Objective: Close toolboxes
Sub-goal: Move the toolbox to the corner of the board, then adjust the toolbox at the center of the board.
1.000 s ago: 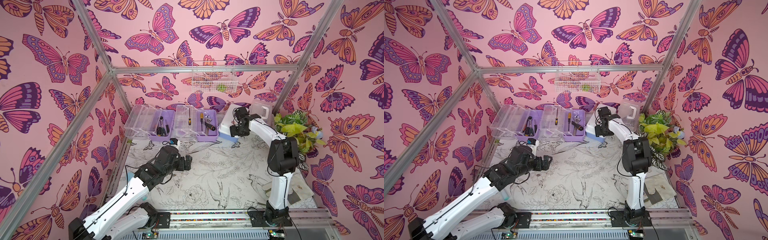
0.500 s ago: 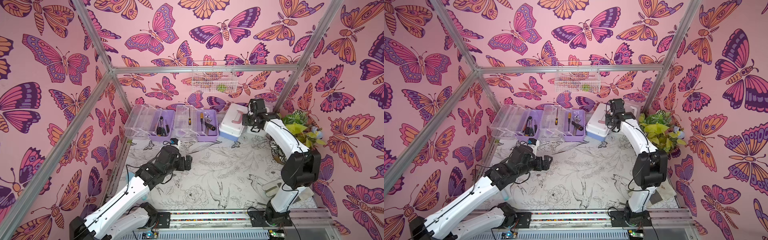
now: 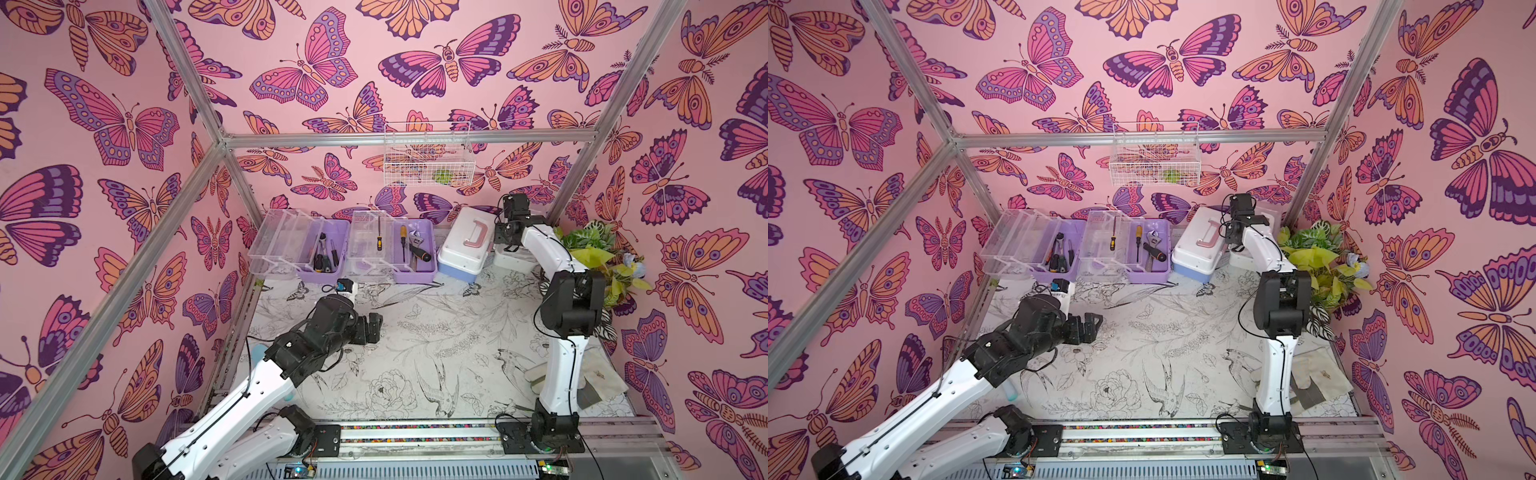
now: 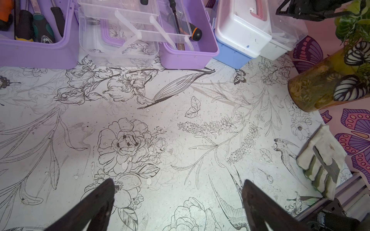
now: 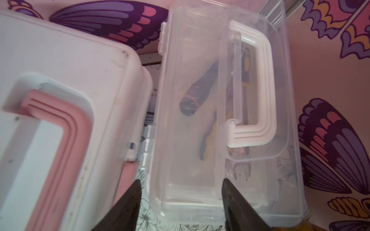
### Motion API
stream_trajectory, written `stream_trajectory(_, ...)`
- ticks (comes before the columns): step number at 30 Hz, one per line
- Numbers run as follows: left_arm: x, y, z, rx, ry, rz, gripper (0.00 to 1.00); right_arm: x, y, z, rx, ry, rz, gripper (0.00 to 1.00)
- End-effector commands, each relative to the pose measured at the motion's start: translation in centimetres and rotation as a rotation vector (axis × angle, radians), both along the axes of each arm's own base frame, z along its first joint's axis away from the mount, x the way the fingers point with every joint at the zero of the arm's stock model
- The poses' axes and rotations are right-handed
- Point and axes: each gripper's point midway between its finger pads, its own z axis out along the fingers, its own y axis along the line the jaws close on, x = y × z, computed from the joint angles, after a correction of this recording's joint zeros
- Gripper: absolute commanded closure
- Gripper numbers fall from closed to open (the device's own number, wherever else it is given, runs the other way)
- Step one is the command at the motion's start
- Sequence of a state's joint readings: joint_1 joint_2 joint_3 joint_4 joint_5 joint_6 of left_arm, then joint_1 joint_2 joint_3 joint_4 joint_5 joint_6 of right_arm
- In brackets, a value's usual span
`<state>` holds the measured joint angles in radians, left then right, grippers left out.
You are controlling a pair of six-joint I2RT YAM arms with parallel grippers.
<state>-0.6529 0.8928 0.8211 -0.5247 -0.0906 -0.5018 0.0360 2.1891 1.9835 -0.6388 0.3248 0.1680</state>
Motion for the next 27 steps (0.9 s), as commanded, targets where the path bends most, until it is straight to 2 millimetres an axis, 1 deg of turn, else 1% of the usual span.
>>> stream_trajectory(1,0.0,0.5,-0.7,0.022,0.005,0.010,0.01,-3.3,-2.9,-2.2,-0.019,0.125,-0.093,0.37)
stream_trajectory(5,0.1,0.4,-0.6,0.022,0.004,0.007,0.01,-6.2,-5.1,-2.4,0.010,0.140,-0.150,0.40)
stream_trajectory(8,0.1,0.4,-0.7,0.021,0.005,0.008,0.01,-8.0,-5.1,-1.9,0.037,0.150,-0.131,0.40)
stream_trajectory(10,0.2,0.3,-0.7,0.021,0.007,0.006,0.01,-8.6,-4.3,-0.9,0.072,0.139,-0.093,0.39)
stream_trajectory(13,0.3,0.1,-0.8,0.021,0.009,0.001,0.01,-8.8,-1.2,1.7,0.170,0.090,-0.011,0.36)
stream_trajectory(16,0.3,0.0,-0.7,0.017,0.010,0.002,0.01,-9.2,2.5,4.1,0.156,0.043,0.085,0.33)
stream_trajectory(19,0.3,0.0,-0.7,0.010,0.007,0.004,0.01,-9.4,6.7,5.8,0.170,-0.008,0.191,0.31)
stream_trajectory(21,0.2,0.0,-0.7,0.010,0.008,0.002,0.01,-9.2,9.5,6.7,0.180,-0.048,0.264,0.31)
stream_trajectory(23,0.3,0.0,-0.8,0.011,0.009,0.001,0.01,-8.6,12.5,7.3,0.173,-0.096,0.345,0.32)
stream_trajectory(26,0.2,-0.1,-0.9,0.005,0.013,-0.001,0.01,-7.3,15.7,7.5,0.158,-0.125,0.417,0.34)
stream_trajectory(27,0.2,-0.1,-0.9,0.003,0.014,-0.001,0.01,-6.8,16.3,7.4,0.168,-0.130,0.428,0.35)
